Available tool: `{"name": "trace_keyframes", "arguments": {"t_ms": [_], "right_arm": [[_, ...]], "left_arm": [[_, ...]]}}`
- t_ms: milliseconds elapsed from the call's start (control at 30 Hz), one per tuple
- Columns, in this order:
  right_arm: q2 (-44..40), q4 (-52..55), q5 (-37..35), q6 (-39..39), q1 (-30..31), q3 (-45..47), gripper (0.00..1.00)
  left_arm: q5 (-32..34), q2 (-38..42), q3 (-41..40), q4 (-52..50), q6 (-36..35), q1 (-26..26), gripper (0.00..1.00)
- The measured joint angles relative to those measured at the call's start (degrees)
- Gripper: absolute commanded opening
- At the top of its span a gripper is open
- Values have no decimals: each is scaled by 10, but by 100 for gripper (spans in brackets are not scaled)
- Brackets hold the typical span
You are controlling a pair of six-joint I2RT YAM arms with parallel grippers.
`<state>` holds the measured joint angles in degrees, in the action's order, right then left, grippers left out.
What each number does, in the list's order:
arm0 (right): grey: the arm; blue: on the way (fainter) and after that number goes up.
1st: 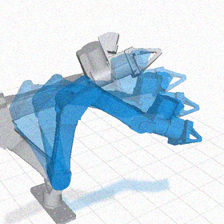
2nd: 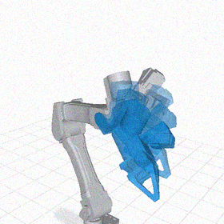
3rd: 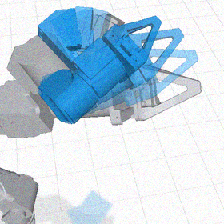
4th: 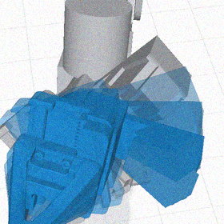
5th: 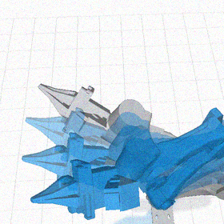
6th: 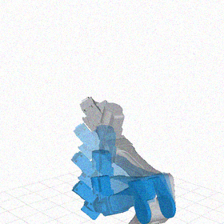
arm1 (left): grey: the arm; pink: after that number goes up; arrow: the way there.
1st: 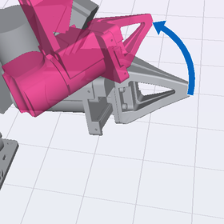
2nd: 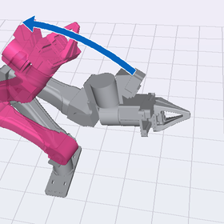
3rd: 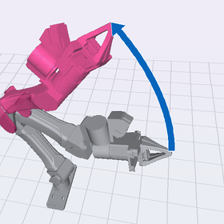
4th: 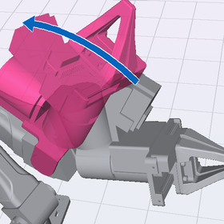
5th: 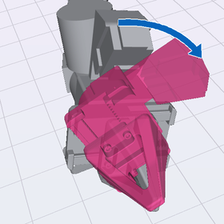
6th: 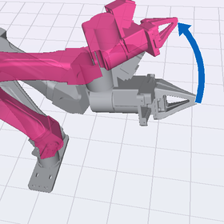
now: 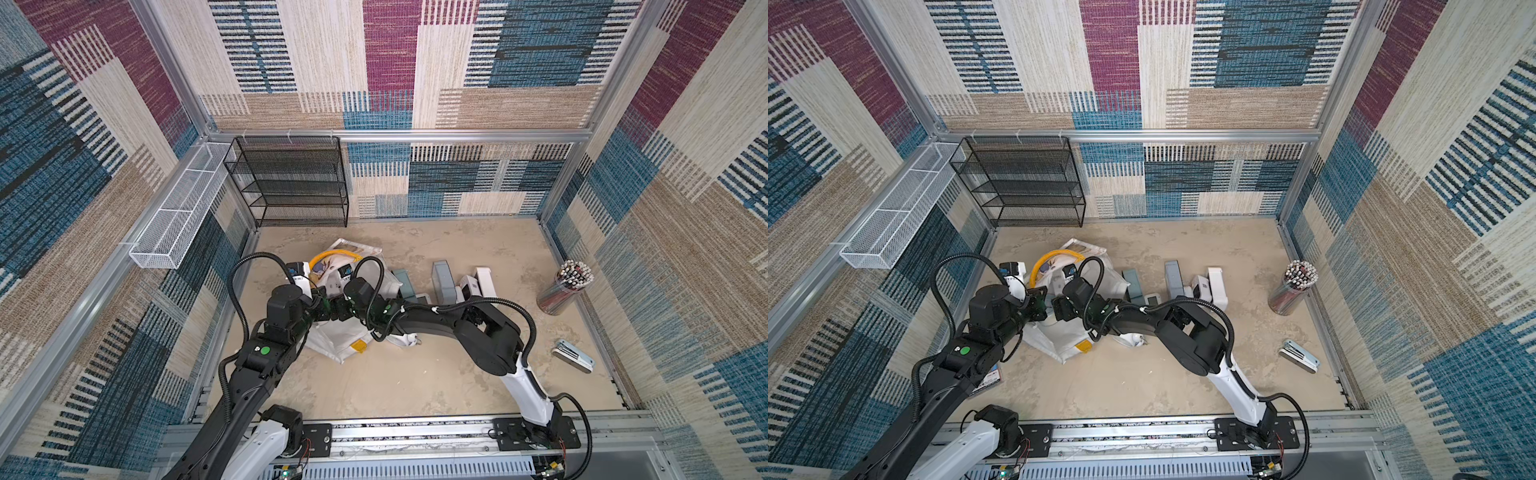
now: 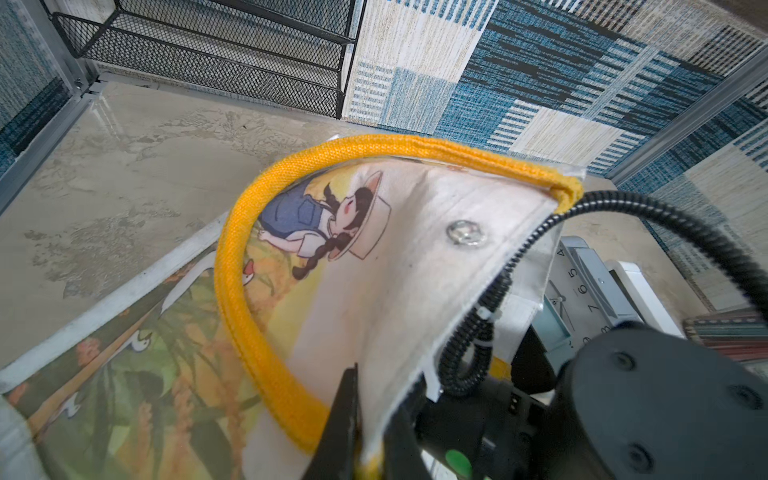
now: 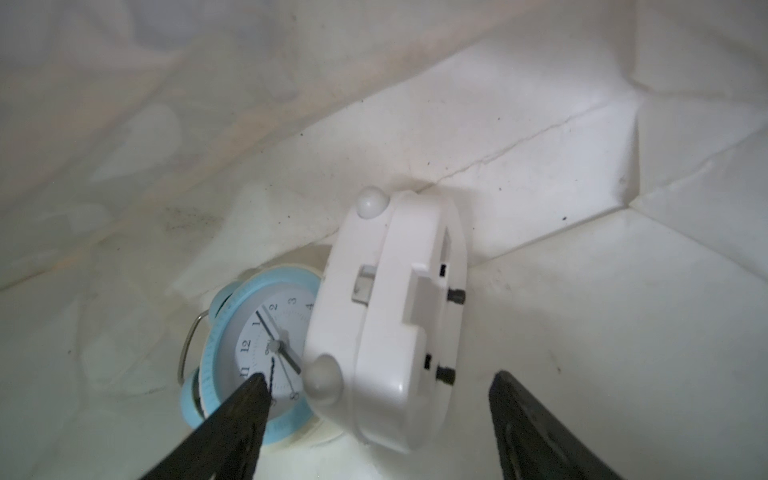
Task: Take the alarm clock out of the canvas bag
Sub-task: Pick up the alarm from the canvas bag.
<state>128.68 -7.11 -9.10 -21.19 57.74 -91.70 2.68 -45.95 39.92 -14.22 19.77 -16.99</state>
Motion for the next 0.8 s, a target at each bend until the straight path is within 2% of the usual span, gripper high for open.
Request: {"name": "trace_keyframes", "arguments": {"t_ms": [100, 300, 800], "right_arm": [[14, 10, -5, 10, -1, -28, 84], [34, 29, -5, 22, -5, -50, 75], [18, 35, -5, 31, -6, -16, 34]], "left_arm": [[-3, 0, 2, 0, 0, 0, 0], [-14, 3, 2, 0, 1, 0, 0], [-14, 3, 1, -1, 0, 0, 0]]}}
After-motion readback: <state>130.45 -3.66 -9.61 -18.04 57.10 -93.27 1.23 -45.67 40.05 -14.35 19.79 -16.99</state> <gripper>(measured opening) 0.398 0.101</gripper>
